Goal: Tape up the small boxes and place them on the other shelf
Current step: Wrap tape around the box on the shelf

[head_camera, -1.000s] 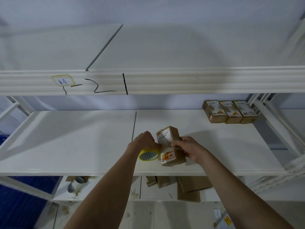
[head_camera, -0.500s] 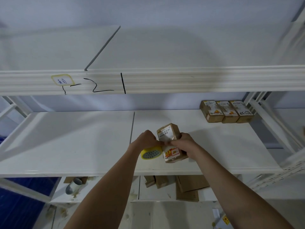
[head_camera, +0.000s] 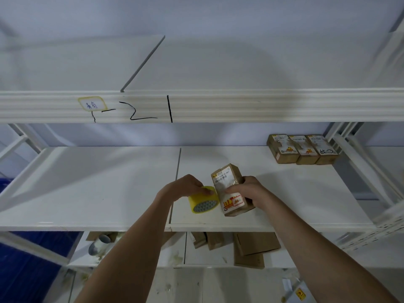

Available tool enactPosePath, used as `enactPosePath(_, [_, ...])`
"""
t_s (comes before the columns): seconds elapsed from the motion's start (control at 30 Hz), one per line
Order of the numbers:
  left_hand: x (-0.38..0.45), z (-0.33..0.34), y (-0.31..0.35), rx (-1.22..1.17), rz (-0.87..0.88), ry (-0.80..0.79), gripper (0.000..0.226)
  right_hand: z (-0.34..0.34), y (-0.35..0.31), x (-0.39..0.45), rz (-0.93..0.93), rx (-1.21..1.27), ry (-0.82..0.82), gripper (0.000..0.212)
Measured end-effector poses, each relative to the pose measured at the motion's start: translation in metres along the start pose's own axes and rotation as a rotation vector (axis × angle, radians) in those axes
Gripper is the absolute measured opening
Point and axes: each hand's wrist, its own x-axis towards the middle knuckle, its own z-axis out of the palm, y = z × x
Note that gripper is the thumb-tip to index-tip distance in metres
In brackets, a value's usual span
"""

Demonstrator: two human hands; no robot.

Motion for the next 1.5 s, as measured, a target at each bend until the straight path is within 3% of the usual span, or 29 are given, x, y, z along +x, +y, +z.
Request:
enactPosePath(0.23, [0.0, -0.002, 0.002, 0.072, -0.019, 0.056, 0.033, 0.001, 0.006, 0.001, 0.006, 0.05, -0.044, 0.046])
enactPosePath(0.4, [-0.001, 0.001, -0.003, 0.184, -0.085, 0.127, 0.049, -0.007, -0.001, -0.003, -0.031, 0.09, -0.068, 0.041])
enactPosePath(0.67, [-0.001, 0.008, -0.002, 0.16, -0.091, 0.116, 0.058, -0.007, 0.002, -0.005, -0.011, 0.168, -0.101, 0.043])
enactPosePath(0.93, [-0.005, 0.013, -0.003, -0.097, 0.018, 0.012, 0.067, -0.012, 0.0, -0.02, -0.037, 0.271, -0.234, 0.037])
enactPosePath(1.07, [-0.012, 0.009, -0.006, -0.164, 0.078, -0.093, 0.06, -0.011, 0.003, -0.021, -0.003, 0.274, -0.27, 0.045])
enactPosePath(1.13, [-0.015, 0.008, -0.009, -0.193, 0.087, -0.093, 0.069, -0.009, 0.001, -0.02, 0.026, 0.284, -0.284, 0.05])
enactPosePath(1.2, [-0.016, 0.007, -0.009, -0.185, 0.082, -0.079, 0.073, -0.008, 0.001, -0.019, 0.059, 0.257, -0.28, 0.056])
enactPosePath(1.37, [-0.012, 0.01, -0.007, -0.061, 0.016, 0.022, 0.043, 0.001, 0.0, -0.013, 0.003, 0.143, -0.167, 0.045])
enactPosePath(1.5, [-0.011, 0.014, -0.004, 0.072, 0.0, 0.044, 0.043, 0.013, -0.004, -0.015, -0.098, -0.143, -0.084, 0.049])
